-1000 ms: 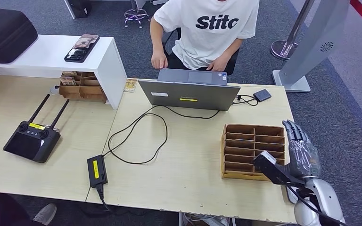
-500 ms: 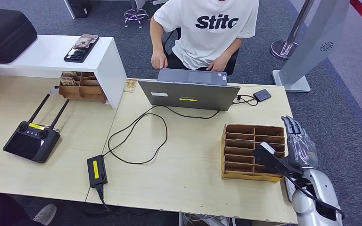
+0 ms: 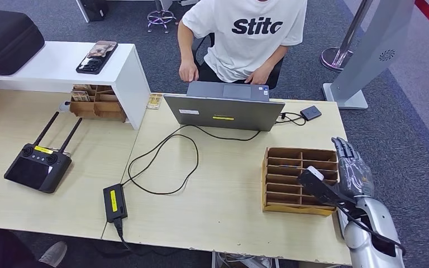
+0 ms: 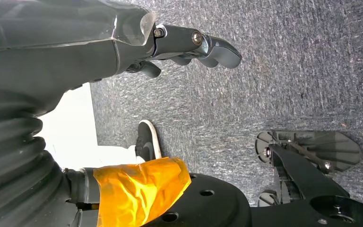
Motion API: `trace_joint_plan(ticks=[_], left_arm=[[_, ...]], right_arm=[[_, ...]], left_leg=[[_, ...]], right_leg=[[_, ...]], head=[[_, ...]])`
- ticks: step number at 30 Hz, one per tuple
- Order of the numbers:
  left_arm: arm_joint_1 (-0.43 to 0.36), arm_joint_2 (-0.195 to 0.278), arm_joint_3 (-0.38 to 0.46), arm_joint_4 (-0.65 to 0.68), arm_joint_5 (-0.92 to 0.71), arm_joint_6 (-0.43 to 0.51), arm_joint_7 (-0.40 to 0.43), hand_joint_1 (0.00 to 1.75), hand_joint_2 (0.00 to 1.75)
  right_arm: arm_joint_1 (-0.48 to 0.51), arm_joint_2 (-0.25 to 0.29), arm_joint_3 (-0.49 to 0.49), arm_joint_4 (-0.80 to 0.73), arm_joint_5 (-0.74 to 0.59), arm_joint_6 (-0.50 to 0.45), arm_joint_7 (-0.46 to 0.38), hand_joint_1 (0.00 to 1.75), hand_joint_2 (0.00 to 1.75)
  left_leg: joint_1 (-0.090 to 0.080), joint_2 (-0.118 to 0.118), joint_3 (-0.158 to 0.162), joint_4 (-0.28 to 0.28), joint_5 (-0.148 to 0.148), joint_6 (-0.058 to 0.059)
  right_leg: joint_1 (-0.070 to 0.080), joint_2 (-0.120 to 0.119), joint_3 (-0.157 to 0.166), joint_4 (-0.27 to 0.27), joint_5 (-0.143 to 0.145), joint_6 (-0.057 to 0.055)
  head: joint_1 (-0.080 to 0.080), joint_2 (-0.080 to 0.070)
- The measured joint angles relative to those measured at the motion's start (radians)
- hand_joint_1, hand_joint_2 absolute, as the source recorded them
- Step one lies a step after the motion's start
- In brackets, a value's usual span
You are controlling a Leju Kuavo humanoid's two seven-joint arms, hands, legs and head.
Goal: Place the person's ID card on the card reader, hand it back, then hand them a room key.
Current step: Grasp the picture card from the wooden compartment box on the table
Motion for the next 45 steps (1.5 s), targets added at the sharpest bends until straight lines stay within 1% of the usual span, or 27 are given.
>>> trace_joint_plan(ticks=[4,5,6,9,10,14,24,33,38,42,45], left_arm=[[0.000,0.001,0.000,0.000,0.000,-0.001,0.000,0.00,1.75],[0.000,0.001,0.000,0.000,0.000,-0.001,0.000,0.00,1.75],[0.000,0.002,0.000,0.000,0.000,-0.002,0.000,0.00,1.75],[0.000,0.002,0.000,0.000,0.000,-0.003,0.000,0.00,1.75],[0.000,0.002,0.000,0.000,0.000,-0.003,0.000,0.00,1.75],[0.000,0.003,0.000,0.000,0.000,-0.003,0.000,0.00,1.75],[0.000,0.003,0.000,0.000,0.000,-0.003,0.000,0.00,1.75],[0.000,0.003,0.000,0.000,0.000,-0.003,0.000,0.00,1.75],[0.000,0.003,0.000,0.000,0.000,-0.003,0.000,0.00,1.75],[0.000,0.003,0.000,0.000,0.000,-0.003,0.000,0.00,1.75],[0.000,0.003,0.000,0.000,0.002,-0.002,0.000,0.00,1.75]], right_arm=[[0.000,-0.001,0.000,0.007,0.002,0.000,0.000,0.44,1.75],[0.000,-0.001,0.000,0.008,0.003,0.000,0.000,0.47,1.75],[0.000,-0.001,0.000,0.009,0.004,0.000,0.000,0.60,1.75],[-0.001,-0.001,0.000,0.011,0.006,-0.001,0.000,1.29,1.75],[-0.001,-0.001,0.000,0.011,0.007,-0.002,0.000,1.42,1.75],[-0.003,-0.001,0.000,0.013,0.008,-0.004,0.000,1.58,1.75],[-0.003,-0.001,0.001,0.013,0.008,-0.004,0.000,1.64,1.75],[-0.003,-0.001,0.001,0.013,0.008,-0.004,0.000,1.62,1.75],[-0.003,-0.001,0.001,0.010,0.008,-0.007,-0.001,1.69,1.75],[-0.004,-0.001,0.001,-0.009,0.001,-0.012,-0.009,1.64,1.75],[-0.011,-0.001,0.002,-0.055,-0.010,-0.011,-0.013,1.64,1.75]], left_leg=[[0.000,0.000,0.000,0.000,0.000,0.000],[0.000,0.000,0.000,0.000,0.000,0.000],[0.000,0.000,0.000,0.000,0.000,0.000],[0.000,0.000,0.000,0.000,0.000,0.000],[0.000,0.000,0.000,0.000,0.000,0.000],[0.000,0.000,0.000,0.000,0.000,0.000],[0.000,0.000,0.000,0.000,0.000,0.000],[0.000,0.000,0.000,0.000,0.000,0.000],[0.000,0.000,0.000,0.000,0.000,0.000],[0.000,0.000,0.000,0.000,0.000,0.000],[0.000,0.000,0.000,0.000,0.000,0.000]], right_leg=[[0.000,0.000,0.000,0.000,0.000,0.000],[0.000,0.000,0.000,0.000,0.000,0.000],[0.000,0.000,0.000,0.000,0.000,0.000],[0.000,0.000,0.000,0.000,0.000,0.000],[0.000,0.000,0.000,0.000,0.000,0.000],[0.000,0.000,0.000,0.000,0.000,0.000],[0.000,0.000,0.000,0.000,0.000,0.000],[0.000,0.000,0.000,0.000,0.000,0.000],[0.000,0.000,0.000,0.000,0.000,0.000],[0.000,0.000,0.000,0.000,0.000,0.000],[0.000,0.000,0.000,0.000,0.000,0.000]], head=[[0.000,0.000],[0.000,0.000],[0.000,0.000],[0.000,0.000],[0.000,0.000],[0.000,0.000],[0.000,0.000],[0.000,0.000],[0.000,0.000],[0.000,0.000],[0.000,0.000]])
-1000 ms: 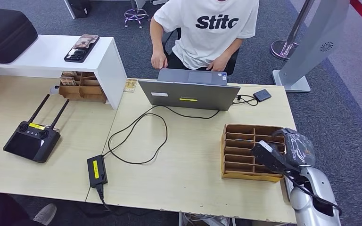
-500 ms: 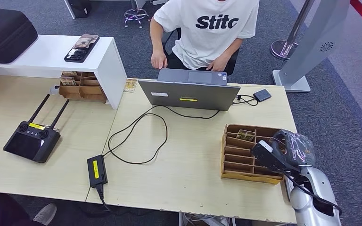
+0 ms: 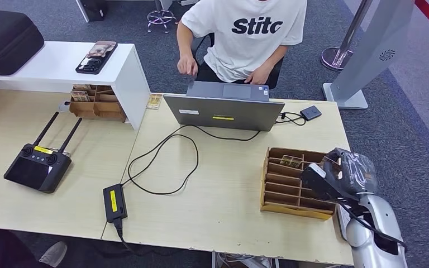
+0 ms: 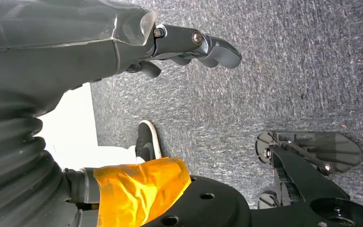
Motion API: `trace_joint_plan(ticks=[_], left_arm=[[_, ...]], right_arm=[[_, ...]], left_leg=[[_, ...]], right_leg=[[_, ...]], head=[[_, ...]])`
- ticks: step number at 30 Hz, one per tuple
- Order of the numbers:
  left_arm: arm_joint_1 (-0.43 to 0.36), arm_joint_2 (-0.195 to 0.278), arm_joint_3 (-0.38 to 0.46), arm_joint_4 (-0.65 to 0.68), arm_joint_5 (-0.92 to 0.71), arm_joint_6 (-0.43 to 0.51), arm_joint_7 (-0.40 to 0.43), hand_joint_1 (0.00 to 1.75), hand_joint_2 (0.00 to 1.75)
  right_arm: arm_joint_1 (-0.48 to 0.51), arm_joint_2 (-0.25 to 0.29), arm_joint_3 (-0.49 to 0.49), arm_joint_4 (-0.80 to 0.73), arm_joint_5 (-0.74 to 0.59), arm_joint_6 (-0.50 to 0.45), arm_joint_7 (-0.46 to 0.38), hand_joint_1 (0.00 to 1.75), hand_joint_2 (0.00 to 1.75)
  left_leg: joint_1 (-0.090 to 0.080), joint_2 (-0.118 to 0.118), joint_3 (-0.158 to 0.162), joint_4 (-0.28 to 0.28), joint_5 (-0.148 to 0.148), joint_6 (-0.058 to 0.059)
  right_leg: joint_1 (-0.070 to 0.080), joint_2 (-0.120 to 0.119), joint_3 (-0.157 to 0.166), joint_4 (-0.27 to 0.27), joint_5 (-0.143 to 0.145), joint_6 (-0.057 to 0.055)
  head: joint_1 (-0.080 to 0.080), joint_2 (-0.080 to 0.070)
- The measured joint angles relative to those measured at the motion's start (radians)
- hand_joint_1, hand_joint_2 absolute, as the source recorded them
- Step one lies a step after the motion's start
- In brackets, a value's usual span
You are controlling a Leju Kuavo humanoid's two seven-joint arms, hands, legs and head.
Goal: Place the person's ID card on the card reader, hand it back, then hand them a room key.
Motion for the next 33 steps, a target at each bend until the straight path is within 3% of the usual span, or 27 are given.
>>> trace_joint_plan(ticks=[20,28,33], left_arm=[[0.000,-0.001,0.000,0.000,0.007,0.001,0.000,0.00,1.75],[0.000,-0.001,0.000,0.000,0.000,-0.001,0.000,0.00,1.75],[-0.002,-0.001,-0.007,0.000,-0.027,-0.006,0.000,0.00,1.75]], right_arm=[[-0.053,0.000,0.073,-0.284,-0.006,0.012,-0.008,1.65,1.75],[-0.066,0.000,0.109,-0.329,-0.002,0.018,-0.003,1.71,1.75],[-0.136,0.002,0.149,-0.312,-0.012,0.062,0.016,1.72,1.75]], left_leg=[[0.000,0.000,0.000,0.000,0.000,0.000],[0.000,0.000,0.000,0.000,0.000,0.000],[0.000,0.001,0.000,0.000,0.000,0.000]], right_leg=[[0.000,0.000,0.000,0.000,0.000,0.000],[0.000,0.000,0.000,0.000,0.000,0.000],[0.000,0.001,0.000,0.000,0.000,0.000]], head=[[0.000,0.000],[0.000,0.000],[0.000,0.000]])
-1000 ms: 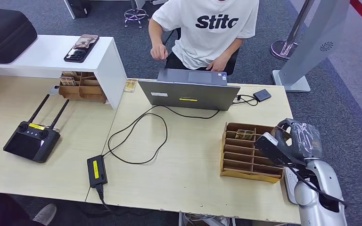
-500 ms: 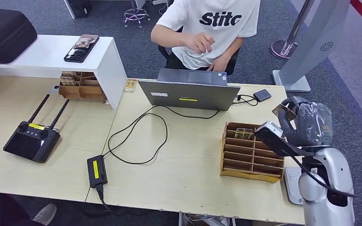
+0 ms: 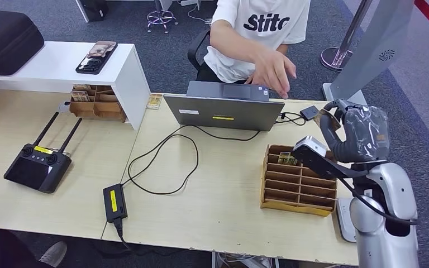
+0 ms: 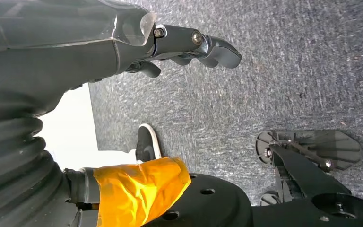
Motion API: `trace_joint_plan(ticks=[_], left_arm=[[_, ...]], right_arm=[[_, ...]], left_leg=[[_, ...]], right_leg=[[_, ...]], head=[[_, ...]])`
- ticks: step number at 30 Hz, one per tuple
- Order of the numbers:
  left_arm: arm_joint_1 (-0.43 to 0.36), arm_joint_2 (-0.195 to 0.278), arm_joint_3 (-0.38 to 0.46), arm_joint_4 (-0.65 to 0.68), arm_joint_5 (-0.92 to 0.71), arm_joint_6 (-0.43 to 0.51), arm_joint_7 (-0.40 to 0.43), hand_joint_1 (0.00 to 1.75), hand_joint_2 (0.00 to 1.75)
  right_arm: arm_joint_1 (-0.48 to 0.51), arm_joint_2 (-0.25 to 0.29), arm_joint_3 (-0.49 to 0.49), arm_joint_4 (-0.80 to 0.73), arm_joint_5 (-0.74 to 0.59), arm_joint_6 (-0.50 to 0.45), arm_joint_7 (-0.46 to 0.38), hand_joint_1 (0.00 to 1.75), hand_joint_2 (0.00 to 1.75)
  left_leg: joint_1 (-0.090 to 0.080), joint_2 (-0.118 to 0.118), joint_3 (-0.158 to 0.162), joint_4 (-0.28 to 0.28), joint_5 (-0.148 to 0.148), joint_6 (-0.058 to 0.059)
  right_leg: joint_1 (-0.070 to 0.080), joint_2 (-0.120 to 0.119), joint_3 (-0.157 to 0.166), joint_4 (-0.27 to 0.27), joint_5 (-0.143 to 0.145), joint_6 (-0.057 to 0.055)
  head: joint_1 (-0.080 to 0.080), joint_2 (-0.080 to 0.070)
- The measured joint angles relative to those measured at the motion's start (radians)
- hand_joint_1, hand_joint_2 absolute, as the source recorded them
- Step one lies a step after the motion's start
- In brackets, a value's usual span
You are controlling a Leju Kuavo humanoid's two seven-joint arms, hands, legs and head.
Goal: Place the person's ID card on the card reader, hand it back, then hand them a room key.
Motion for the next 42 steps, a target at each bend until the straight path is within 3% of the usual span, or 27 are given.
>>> trace_joint_plan(ticks=[7,15,22,35,36,37,40,41,42], left_arm=[[-0.008,0.001,-0.006,0.000,-0.047,-0.009,-0.003,0.00,1.75],[-0.011,0.001,-0.006,0.000,-0.100,-0.018,0.009,0.00,1.75],[-0.012,0.002,-0.006,0.000,-0.103,-0.018,0.008,0.00,1.75],[-0.012,0.003,-0.006,0.000,-0.103,-0.019,0.009,0.00,1.75],[-0.012,0.003,-0.006,0.000,-0.103,-0.018,0.010,0.00,1.75],[-0.012,0.003,-0.006,0.000,-0.103,-0.018,0.011,0.00,1.75],[-0.012,0.004,-0.006,0.000,-0.102,-0.018,0.011,0.00,1.75],[-0.012,0.005,-0.006,0.000,-0.102,-0.018,0.011,0.00,1.75],[-0.012,0.006,-0.006,0.000,-0.101,-0.017,0.011,0.00,1.75]], right_arm=[[-0.189,0.006,0.047,0.177,-0.018,0.040,0.043,1.75,1.75],[-0.425,0.028,0.060,0.493,0.020,0.053,0.110,1.75,1.75],[-0.475,0.051,0.060,0.616,0.037,0.051,0.113,1.75,1.75],[-0.481,0.076,0.058,0.660,0.039,0.051,0.112,1.75,1.75],[-0.481,0.077,0.057,0.661,0.040,0.051,0.112,1.70,1.75],[-0.481,0.078,0.057,0.662,0.042,0.051,0.112,1.51,1.75],[-0.481,0.082,0.056,0.662,0.048,0.051,0.112,0.29,1.75],[-0.481,0.083,0.056,0.662,0.051,0.051,0.111,0.04,1.75],[-0.481,0.084,0.055,0.662,0.053,0.051,0.110,0.00,1.75]], left_leg=[[0.000,0.000,0.000,0.000,0.001,0.000],[0.000,0.000,0.000,0.000,0.002,0.000],[0.000,-0.001,0.000,0.000,0.002,0.000],[0.000,-0.003,-0.002,0.000,0.002,0.000],[0.000,-0.003,-0.002,0.000,0.002,0.000],[0.000,-0.003,-0.002,0.000,0.002,0.000],[0.000,-0.003,-0.002,0.000,0.002,0.000],[0.000,-0.003,-0.002,0.000,0.002,0.000],[0.000,-0.003,-0.002,0.000,0.002,0.000]], right_leg=[[0.000,0.000,0.000,0.001,0.001,-0.001],[0.000,0.000,0.000,0.001,0.002,-0.001],[0.000,0.000,-0.001,0.001,0.002,-0.001],[0.000,-0.003,-0.002,0.000,0.002,-0.001],[0.000,-0.003,-0.002,0.000,0.002,-0.001],[0.000,-0.003,-0.002,0.000,0.002,-0.001],[0.000,-0.003,-0.002,0.000,0.002,-0.001],[0.000,-0.002,-0.002,0.000,0.002,-0.001],[0.000,-0.002,-0.002,0.000,0.002,-0.001]], head=[[0.000,0.000],[0.000,0.000],[0.000,0.000],[0.000,0.000],[0.000,0.000],[0.000,0.000],[0.000,0.000],[0.000,0.000],[0.000,0.000]])
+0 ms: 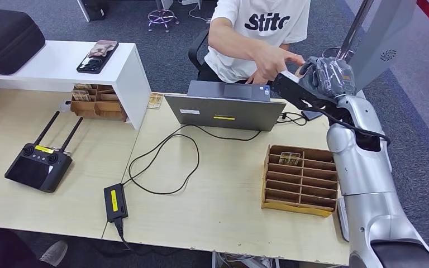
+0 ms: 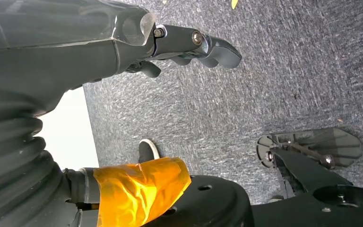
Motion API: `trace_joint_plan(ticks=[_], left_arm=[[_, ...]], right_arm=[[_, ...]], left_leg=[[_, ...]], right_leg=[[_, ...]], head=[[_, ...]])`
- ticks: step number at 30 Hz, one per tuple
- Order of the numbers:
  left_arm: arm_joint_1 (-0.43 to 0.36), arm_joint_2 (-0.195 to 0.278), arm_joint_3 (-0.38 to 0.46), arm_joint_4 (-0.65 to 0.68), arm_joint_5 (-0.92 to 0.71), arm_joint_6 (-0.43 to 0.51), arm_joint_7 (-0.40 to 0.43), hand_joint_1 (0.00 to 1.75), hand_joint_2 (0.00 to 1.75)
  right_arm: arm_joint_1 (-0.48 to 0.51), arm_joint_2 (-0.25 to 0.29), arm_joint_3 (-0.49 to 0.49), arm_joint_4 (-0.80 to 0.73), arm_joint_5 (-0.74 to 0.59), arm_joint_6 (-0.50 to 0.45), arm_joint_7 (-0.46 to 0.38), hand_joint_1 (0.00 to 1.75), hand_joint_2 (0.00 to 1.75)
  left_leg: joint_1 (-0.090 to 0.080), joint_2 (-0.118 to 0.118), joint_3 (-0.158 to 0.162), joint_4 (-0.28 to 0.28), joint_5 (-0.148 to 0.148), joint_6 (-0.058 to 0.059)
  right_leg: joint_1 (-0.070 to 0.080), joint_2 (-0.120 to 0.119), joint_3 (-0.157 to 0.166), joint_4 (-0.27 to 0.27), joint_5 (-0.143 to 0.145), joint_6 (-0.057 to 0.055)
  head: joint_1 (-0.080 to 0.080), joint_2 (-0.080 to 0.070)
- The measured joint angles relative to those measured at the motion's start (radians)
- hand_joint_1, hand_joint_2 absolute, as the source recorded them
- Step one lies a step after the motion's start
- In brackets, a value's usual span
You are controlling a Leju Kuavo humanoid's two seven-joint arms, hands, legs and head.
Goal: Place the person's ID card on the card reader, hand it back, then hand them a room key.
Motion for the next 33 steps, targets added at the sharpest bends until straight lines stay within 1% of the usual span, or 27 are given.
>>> trace_joint_plan(ticks=[5,22,25,29,33], left_arm=[[0.000,0.002,0.000,0.000,0.007,0.000,0.000,0.00,1.75],[0.001,0.005,0.000,0.000,0.028,-0.002,-0.013,0.00,1.75],[0.002,0.005,0.000,0.000,0.041,-0.001,-0.014,0.00,1.75],[0.003,0.004,0.000,0.000,0.060,0.001,-0.014,0.00,1.75],[0.003,0.003,0.000,0.000,0.062,0.002,-0.014,0.00,1.75]], right_arm=[[0.007,0.004,-0.005,-0.022,0.006,-0.006,-0.010,0.00,1.75],[0.064,0.009,-0.017,-0.276,-0.035,0.000,-0.049,0.00,1.75],[0.094,0.009,-0.024,-0.346,-0.068,-0.003,-0.066,0.00,1.75],[0.166,0.007,-0.040,-0.458,-0.101,-0.009,-0.085,0.00,1.75],[0.202,0.004,-0.050,-0.518,-0.107,-0.011,-0.087,0.00,1.75]], left_leg=[[0.000,0.001,0.001,0.000,0.000,0.000],[0.000,0.002,0.001,0.000,0.000,0.000],[0.000,0.002,0.001,0.000,0.000,0.000],[0.000,0.002,0.001,0.000,0.000,0.000],[0.000,0.003,0.001,0.000,0.000,0.000]], right_leg=[[0.000,0.002,0.000,0.000,0.000,0.000],[0.000,0.002,-0.001,0.000,0.000,0.000],[0.000,0.002,-0.001,0.000,0.000,0.000],[0.000,0.002,-0.001,0.000,0.000,0.000],[0.000,0.003,-0.001,0.000,0.000,0.000]], head=[[0.000,0.000],[0.000,0.000],[0.000,0.000],[0.000,0.000],[0.000,0.000]])
